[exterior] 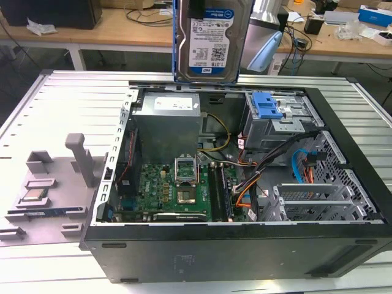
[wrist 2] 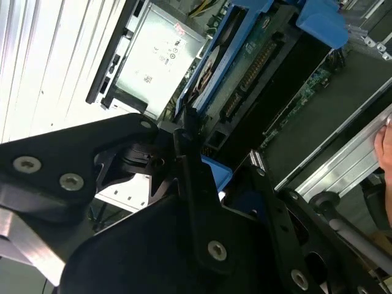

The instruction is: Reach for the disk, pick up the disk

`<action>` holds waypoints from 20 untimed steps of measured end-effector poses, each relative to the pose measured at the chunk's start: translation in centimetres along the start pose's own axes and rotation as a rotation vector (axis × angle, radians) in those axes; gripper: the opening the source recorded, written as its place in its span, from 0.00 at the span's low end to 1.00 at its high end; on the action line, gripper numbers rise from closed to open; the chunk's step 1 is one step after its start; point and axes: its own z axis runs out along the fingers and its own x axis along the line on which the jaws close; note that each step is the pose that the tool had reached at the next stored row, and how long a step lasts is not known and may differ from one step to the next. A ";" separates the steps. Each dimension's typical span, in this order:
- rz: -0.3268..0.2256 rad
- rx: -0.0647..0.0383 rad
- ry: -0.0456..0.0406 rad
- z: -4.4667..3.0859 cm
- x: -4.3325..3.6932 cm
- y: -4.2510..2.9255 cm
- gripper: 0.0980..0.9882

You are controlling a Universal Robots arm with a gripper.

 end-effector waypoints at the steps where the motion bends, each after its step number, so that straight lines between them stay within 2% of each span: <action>1: 0.000 0.000 0.0000 0.18 0.00 -0.13 0.30; 5: 0.000 0.000 0.0000 1.02 -0.01 -0.65 0.30; 9: 0.000 -0.001 0.0001 2.04 -0.01 -1.53 0.30; 13: 0.000 -0.001 0.0003 2.50 0.10 -1.75 0.30; 17: 0.000 -0.001 0.0001 2.59 0.93 -1.74 0.30; 20: 0.000 -0.001 0.0001 2.64 1.97 -1.74 0.30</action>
